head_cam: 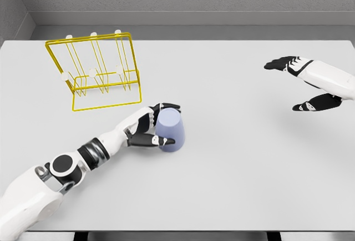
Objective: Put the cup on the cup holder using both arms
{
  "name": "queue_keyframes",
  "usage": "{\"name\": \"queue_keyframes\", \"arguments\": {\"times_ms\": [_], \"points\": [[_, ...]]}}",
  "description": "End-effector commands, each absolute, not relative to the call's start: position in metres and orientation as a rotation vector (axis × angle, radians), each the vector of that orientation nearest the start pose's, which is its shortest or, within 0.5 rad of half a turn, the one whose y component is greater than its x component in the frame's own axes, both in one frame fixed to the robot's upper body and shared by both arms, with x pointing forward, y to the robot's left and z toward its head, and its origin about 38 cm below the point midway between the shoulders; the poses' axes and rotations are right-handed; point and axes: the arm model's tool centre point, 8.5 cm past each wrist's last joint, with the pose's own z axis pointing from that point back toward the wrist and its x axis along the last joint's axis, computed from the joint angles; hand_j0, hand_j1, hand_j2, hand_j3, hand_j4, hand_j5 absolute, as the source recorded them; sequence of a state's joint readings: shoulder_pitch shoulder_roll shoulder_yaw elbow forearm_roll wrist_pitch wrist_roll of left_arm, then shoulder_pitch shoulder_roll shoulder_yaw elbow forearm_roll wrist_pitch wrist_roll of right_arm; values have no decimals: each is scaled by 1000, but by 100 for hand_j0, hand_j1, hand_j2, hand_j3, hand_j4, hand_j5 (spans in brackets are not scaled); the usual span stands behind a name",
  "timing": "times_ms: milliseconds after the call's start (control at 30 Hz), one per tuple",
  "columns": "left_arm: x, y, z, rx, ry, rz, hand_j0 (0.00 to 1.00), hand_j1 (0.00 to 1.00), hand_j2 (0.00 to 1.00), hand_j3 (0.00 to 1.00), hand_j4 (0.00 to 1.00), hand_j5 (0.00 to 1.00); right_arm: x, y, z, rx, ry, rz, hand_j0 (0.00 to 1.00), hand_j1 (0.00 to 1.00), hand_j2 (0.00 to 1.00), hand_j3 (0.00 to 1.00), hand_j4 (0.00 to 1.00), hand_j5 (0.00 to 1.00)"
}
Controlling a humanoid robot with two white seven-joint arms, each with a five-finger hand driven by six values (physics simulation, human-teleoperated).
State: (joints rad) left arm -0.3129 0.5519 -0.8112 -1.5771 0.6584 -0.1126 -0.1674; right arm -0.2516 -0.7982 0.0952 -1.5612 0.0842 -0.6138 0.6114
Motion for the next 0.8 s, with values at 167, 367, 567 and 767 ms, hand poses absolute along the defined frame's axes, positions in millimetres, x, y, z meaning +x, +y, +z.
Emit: {"name": "queue_keyframes", "arguments": {"times_ms": [167,367,567,767], "points": [[361,169,84,-623,-1406,-674,68,68,68,68,68,68,382,-367,235,-289,-1695,1631,100,100,100,100,100,100],[359,167,103,-645,-1452,-688,69,69,69,69,69,69,382,-367,235,-289,-1696,1633,100,100,100,100,100,100],[358,179,120,-624,-1487,-714,69,69,69,69,69,69,382,-367,235,-287,-1697,1631,100,100,100,100,100,100],[360,193,132,-600,-1533,-729,69,69,69,69,69,69,382,-367,235,-286,-1696,1631,100,100,100,100,100,100]]}}
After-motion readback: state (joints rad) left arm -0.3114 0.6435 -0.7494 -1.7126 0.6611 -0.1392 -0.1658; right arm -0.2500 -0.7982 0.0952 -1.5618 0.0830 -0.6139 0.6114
